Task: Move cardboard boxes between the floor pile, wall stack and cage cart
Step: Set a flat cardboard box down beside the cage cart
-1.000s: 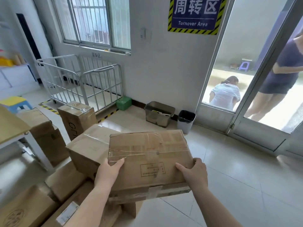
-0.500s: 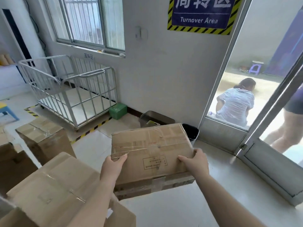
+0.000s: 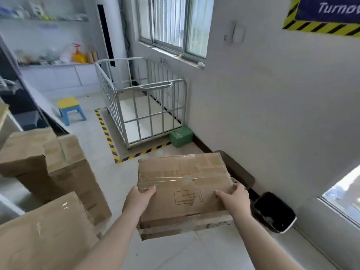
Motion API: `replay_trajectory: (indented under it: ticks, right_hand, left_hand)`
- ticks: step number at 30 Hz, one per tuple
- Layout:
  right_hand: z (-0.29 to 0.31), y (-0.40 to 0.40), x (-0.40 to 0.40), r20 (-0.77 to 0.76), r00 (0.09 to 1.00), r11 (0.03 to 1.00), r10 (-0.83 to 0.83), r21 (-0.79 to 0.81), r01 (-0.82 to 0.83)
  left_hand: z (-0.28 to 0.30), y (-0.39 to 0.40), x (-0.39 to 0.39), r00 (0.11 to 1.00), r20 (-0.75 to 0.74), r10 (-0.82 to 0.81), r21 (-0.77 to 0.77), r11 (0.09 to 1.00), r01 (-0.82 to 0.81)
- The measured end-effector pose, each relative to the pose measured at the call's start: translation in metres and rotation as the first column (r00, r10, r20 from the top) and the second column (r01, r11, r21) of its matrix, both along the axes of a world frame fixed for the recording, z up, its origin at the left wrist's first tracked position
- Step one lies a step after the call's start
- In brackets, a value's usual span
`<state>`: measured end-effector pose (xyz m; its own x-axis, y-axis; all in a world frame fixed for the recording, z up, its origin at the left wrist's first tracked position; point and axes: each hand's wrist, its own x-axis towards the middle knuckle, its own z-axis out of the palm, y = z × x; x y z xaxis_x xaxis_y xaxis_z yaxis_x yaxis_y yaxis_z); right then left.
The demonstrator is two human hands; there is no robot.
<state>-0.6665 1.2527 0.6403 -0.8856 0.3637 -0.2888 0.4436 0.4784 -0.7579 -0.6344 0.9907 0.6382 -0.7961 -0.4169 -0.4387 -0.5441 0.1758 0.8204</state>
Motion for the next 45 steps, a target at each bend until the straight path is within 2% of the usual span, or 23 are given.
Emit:
replay_trajectory:
  ticks: [9, 19, 26, 34, 39, 45]
  right_hand:
    - [-0.029, -0.015, -0.218, 0.052, 0.986, 0.988, 0.156, -0.004, -0.156]
    - [-0.036, -0.048, -0.461, 0.102, 0.986, 0.990, 0.131, 0.046, -0.136]
    - [-0.068, -0.071, -0.644, 0.122, 0.981, 0.988, 0.149, 0.018, -0.152]
    - [-0.091, -0.073, -0.846, 0.182, 0.968, 0.978, 0.174, 0.083, -0.191]
    - [-0.126, -0.080, -0.948, 0.263, 0.952, 0.972, 0.156, 0.132, -0.196]
    - [-0.196, -0.099, -1.065, 0.369, 0.921, 0.966, 0.123, 0.169, -0.196]
  left_hand:
    - [-0.026, -0.008, -0.183, 0.990, 0.012, 0.139, 0.008, 0.990, -0.139]
    - [-0.040, -0.040, -0.420, 0.994, 0.039, 0.098, 0.045, 0.994, -0.100]
    - [-0.058, -0.060, -0.581, 0.993, 0.084, 0.079, 0.075, 0.994, -0.085]
    - [-0.071, -0.067, -0.772, 0.987, 0.151, 0.055, 0.096, 0.993, -0.070]
    - [-0.106, -0.072, -0.880, 0.973, 0.232, -0.006, 0.095, 0.995, -0.017]
    - [-0.185, -0.085, -1.001, 0.948, 0.316, -0.042, 0.140, 0.990, -0.003]
